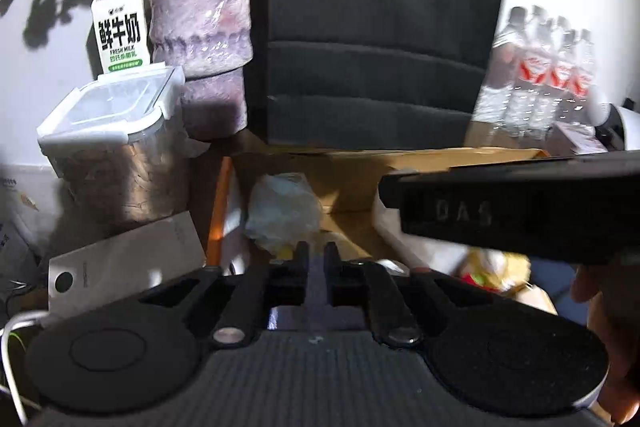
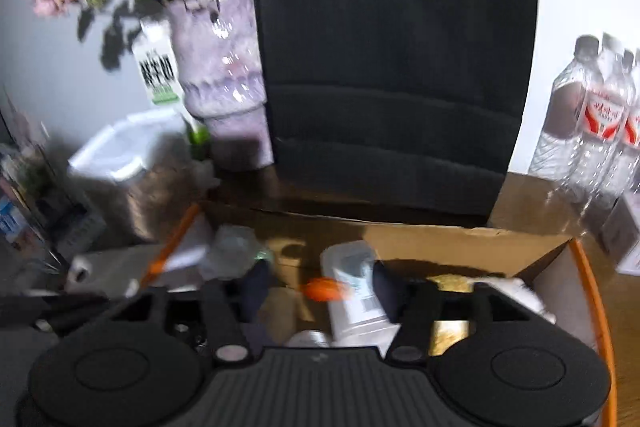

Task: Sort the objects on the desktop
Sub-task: 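Carry the orange item into the box and open the right tool, then withdraw both tools from the box back over the table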

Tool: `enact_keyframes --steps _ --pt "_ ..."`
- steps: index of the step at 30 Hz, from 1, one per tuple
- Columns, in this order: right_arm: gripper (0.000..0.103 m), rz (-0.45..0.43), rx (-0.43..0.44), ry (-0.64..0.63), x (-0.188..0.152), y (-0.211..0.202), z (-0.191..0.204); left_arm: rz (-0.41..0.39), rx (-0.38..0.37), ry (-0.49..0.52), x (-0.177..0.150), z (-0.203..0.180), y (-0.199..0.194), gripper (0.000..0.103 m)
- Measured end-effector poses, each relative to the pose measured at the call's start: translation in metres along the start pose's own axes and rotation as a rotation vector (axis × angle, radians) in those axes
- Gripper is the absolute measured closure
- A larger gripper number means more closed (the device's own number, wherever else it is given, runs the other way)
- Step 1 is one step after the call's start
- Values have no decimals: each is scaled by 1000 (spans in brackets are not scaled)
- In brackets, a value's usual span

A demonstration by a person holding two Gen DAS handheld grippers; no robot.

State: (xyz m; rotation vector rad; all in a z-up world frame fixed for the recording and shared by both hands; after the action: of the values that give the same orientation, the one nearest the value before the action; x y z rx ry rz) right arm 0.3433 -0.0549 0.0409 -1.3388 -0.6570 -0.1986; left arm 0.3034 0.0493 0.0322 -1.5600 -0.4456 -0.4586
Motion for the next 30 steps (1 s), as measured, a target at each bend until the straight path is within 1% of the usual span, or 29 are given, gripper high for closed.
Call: enact_keyframes --steps 1,2,3,4,5,7,8,10,11,13,15,18,20,22,23,26,30 --pt "41 -12 -8 -13 1 -2 0 11 -9 -8 2 2 2 73" --pt "38 -28 -6 -30 -1 -7 0 7 -21 -15 2 4 -1 51" --pt "35 -43 -4 -42 -2 -12 0 -10 -33 -14 1 5 -5 33" --pt "30 -58 -9 -47 -5 -18 -2 -27 -38 -4 -2 4 -11 26" --pt "29 -77 -24 -42 -9 -25 -5 -42 -34 3 -3 2 -17 17" --pt "27 -107 -60 -35 -15 -40 -11 -80 -23 13 -8 0 -33 9" --pt "26 -122 -82 -29 -19 -48 -14 -97 -14 15 -10 -2 -41 0" --pt "23 -157 -110 -29 -35 -69 -22 -136 -7 26 -21 -5 -61 0" --pt "19 -173 -116 -30 -42 -79 -26 -145 -4 38 -27 -7 -71 0" --pt "17 -190 -122 -48 -65 -99 -31 -171 -7 64 -43 -14 -92 0" --pt "16 -204 -114 -64 -94 -119 -35 -201 -22 95 -61 -21 -112 0" --pt "14 -217 -86 -71 -139 -145 -40 -239 -19 152 -92 -34 -136 0" --pt "13 -211 -67 -44 -171 -156 -43 -264 -15 199 -114 -44 -148 0" --pt "13 -201 -41 -26 -203 -163 -45 -285 -9 208 -137 -50 -157 0" --pt "13 -187 -38 -19 -221 -165 -45 -295 -19 211 -149 -52 -160 0" --pt "13 -177 -43 -39 -269 -170 -40 -272 -65 222 -186 -59 -164 0" --pt "13 -177 -100 -83 -321 -178 -31 -236 -92 200 -230 -62 -162 0"
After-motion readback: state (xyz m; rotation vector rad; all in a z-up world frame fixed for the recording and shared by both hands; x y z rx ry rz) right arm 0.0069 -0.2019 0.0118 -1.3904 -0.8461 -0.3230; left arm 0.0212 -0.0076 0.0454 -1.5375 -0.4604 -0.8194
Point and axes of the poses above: each gripper's, at about its wrist camera, not at the fingertips, and y roughly the way its jaws point, z to its left, x to its top, the point moved 5 cm from there along y, roughly the way its jaws point, and after that the axes turned 14 degrees about z, right-handed, at the moved point
